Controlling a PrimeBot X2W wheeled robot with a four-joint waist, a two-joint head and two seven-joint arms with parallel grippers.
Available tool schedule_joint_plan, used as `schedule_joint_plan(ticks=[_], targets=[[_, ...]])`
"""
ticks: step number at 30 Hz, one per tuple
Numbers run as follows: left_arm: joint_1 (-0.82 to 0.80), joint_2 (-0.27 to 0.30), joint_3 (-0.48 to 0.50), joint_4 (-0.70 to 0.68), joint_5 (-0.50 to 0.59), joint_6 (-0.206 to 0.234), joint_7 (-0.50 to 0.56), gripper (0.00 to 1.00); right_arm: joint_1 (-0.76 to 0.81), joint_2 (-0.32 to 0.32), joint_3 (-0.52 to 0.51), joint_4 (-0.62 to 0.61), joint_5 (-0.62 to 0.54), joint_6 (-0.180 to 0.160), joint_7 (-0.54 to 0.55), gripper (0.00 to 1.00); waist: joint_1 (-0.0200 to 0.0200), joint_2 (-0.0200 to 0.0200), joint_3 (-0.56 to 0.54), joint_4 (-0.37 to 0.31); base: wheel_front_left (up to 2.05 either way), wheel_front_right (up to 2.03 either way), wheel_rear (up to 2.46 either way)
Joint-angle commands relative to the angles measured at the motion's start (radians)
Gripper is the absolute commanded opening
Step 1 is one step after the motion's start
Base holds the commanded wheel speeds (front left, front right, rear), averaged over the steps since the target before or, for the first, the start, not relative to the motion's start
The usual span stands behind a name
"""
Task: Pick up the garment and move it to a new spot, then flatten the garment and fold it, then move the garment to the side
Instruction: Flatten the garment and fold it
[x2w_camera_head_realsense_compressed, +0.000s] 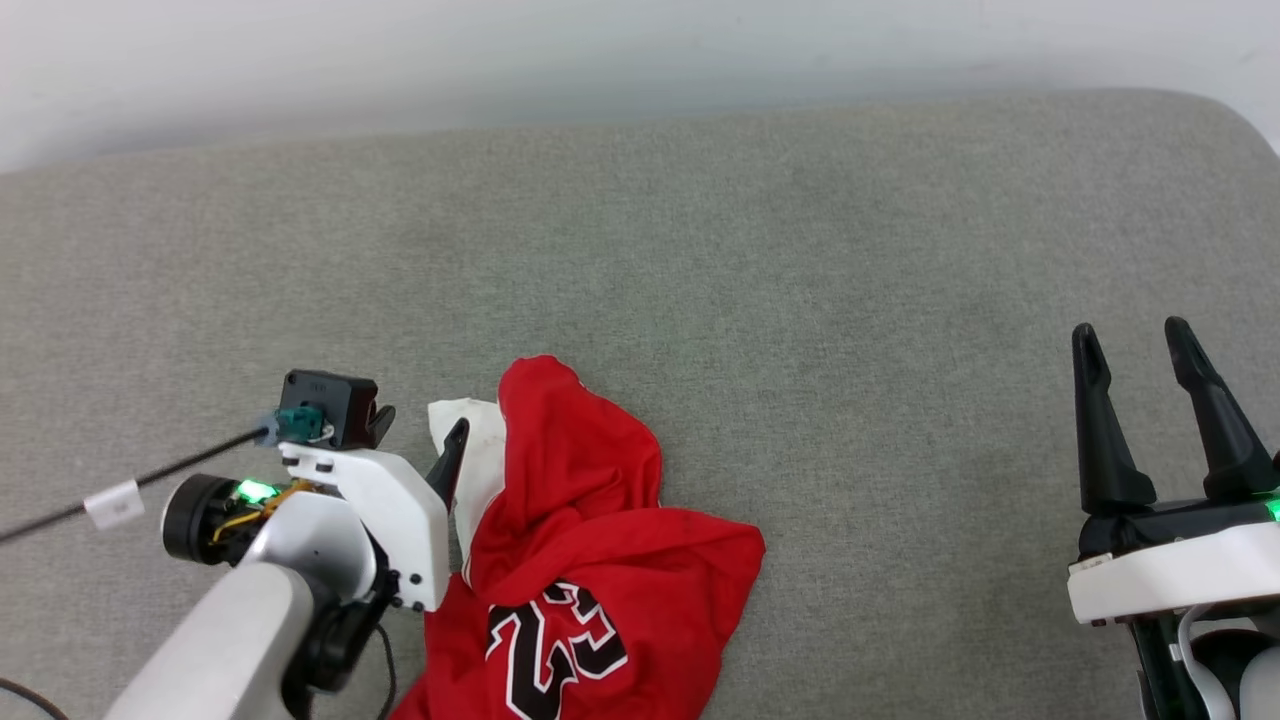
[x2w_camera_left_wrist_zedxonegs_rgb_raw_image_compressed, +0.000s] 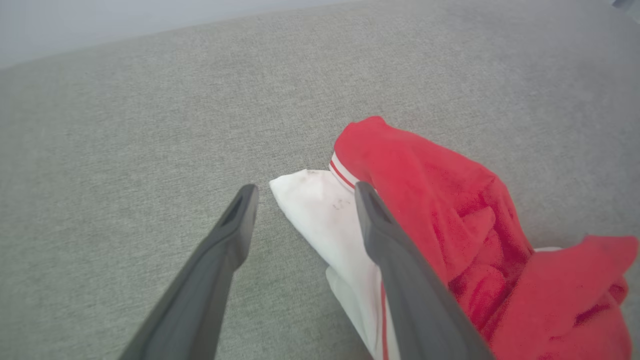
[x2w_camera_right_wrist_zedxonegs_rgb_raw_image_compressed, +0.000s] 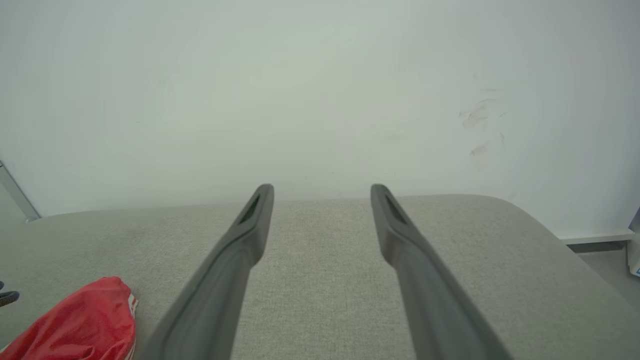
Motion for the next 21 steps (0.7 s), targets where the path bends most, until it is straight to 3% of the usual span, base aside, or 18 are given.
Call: schedule_joint_plan(ticks=[1, 12, 13, 14, 15, 21], targets=[[-0.027, 0.018, -0.006, 0.021, -0.016, -0.021, 0.042, 1.0, -0.014, 0.002, -0.001, -0.006, 0.0, 0.0, -0.009, 1.0, 0.0, 0.0, 0.021, -0.015, 0.0, 0.0, 0.0], [-0.105, 0.065, -0.102, 0.167, -0.1, -0.136, 0.376, 1.0, -0.032, 0.001, -0.002, 0.044, 0.049, 0.0, -0.059, 1.0, 0.0, 0.0, 0.109, -0.065, 0.0, 0.0, 0.0], [-0.102, 0.065, -0.114, 0.173, -0.102, -0.141, 0.399, 0.69, -0.031, 0.001, -0.002, 0.049, 0.05, 0.0, -0.063, 1.0, 0.0, 0.0, 0.111, -0.067, 0.0, 0.0, 0.0], [-0.098, 0.065, -0.121, 0.174, -0.106, -0.142, 0.413, 0.25, -0.031, 0.001, -0.001, 0.052, 0.051, 0.0, -0.066, 1.0, 0.0, 0.0, 0.111, -0.069, 0.0, 0.0, 0.0], [-0.099, 0.068, -0.127, 0.171, -0.098, -0.143, 0.417, 0.0, -0.031, 0.001, -0.001, 0.053, 0.052, 0.0, -0.069, 1.0, 0.0, 0.0, 0.112, -0.069, 0.0, 0.0, 0.0], [-0.127, 0.119, -0.065, 0.07, -0.025, -0.068, 0.304, 0.0, -0.033, 0.001, -0.019, 0.061, 0.047, 0.0, -0.067, 1.0, 0.0, 0.0, 0.109, -0.049, 0.0, 0.0, 0.0]])
